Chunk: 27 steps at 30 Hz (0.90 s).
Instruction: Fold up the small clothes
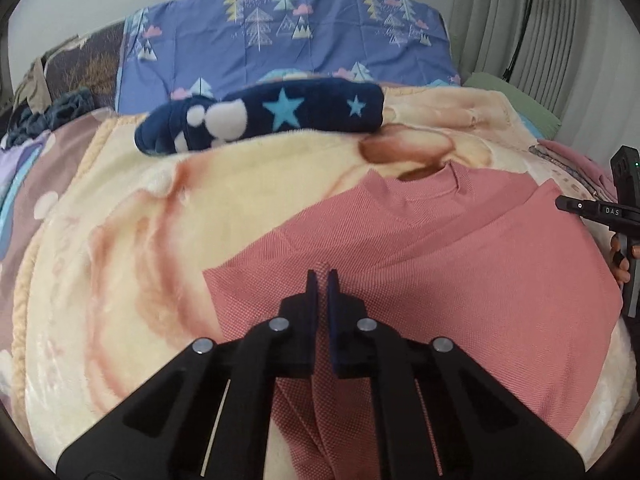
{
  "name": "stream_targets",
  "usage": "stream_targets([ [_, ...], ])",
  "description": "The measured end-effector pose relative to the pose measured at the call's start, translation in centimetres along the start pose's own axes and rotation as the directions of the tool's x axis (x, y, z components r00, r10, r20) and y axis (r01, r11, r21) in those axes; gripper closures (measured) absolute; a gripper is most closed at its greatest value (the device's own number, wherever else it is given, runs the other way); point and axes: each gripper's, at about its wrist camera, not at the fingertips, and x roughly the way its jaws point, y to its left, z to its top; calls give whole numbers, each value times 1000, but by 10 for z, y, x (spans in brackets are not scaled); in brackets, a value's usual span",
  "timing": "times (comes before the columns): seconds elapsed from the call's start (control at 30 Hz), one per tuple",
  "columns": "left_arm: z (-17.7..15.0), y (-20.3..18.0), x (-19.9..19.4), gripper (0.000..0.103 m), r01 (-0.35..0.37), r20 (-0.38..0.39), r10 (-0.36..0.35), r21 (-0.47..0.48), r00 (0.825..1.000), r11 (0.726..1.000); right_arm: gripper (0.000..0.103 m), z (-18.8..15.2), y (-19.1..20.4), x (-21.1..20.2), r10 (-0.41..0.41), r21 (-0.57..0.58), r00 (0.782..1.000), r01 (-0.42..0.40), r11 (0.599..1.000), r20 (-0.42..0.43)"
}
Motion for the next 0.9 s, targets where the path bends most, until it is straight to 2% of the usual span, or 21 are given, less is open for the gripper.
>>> stream_targets([
  [0.17, 7, -6, -42, 99, -3, 103, 4, -17, 995, 1000, 97, 2, 23, -27, -2, -81, 996, 9, 997, 90],
  [0.27, 14, -12, -66, 99, -10, 165, 12, -8, 986, 1000, 97, 11, 38, -44, 44, -118, 987, -26, 993, 154],
  [0.43, 40, -10, -85, 99, -87, 238, 84, 5, 968, 996, 97, 41, 44, -40, 56, -102, 979, -36, 994, 195],
  [0.5, 50, -3, -73, 99, -121, 226, 117, 5, 967, 993, 97, 56, 39, -19, 38, -50, 985, -30, 998, 169],
  [0.57, 58, 3, -43, 98, -175, 176, 169, 20, 970, 984, 96, 65, 34, 6, 13, -26, 992, -10, 1000, 129],
  [0.6, 59, 5, -26, 92, -187, 141, 181, 32, 973, 982, 95, 67, 30, 18, -21, -25, 994, 24, 999, 103],
  [0.67, 52, 11, 17, 89, -249, 53, 247, 51, 968, 967, 87, 64, 18, 51, -139, -16, 990, 139, 990, 15],
  [0.7, 45, 13, 37, 81, -268, 3, 268, 63, 963, 961, 87, 59, 11, 62, -184, -10, 983, 184, 983, -24],
  [0.73, 37, 15, 49, 77, -268, -31, 270, 67, 962, 961, 87, 53, 5, 67, -197, 0, 979, 197, 980, -50],
  [0.8, 22, 16, 60, 69, -246, -67, 250, 66, 966, 967, 84, 42, -6, 63, -162, 25, 985, 164, 986, -55],
  [0.83, 15, 14, 58, 66, -243, -64, 247, 68, 967, 968, 80, 39, -8, 57, -152, 31, 987, 154, 988, -51],
  [0.9, 6, 10, 41, 45, -256, -31, 258, 69, 966, 964, 79, 32, -11, 42, -132, 31, 990, 133, 991, -42],
])
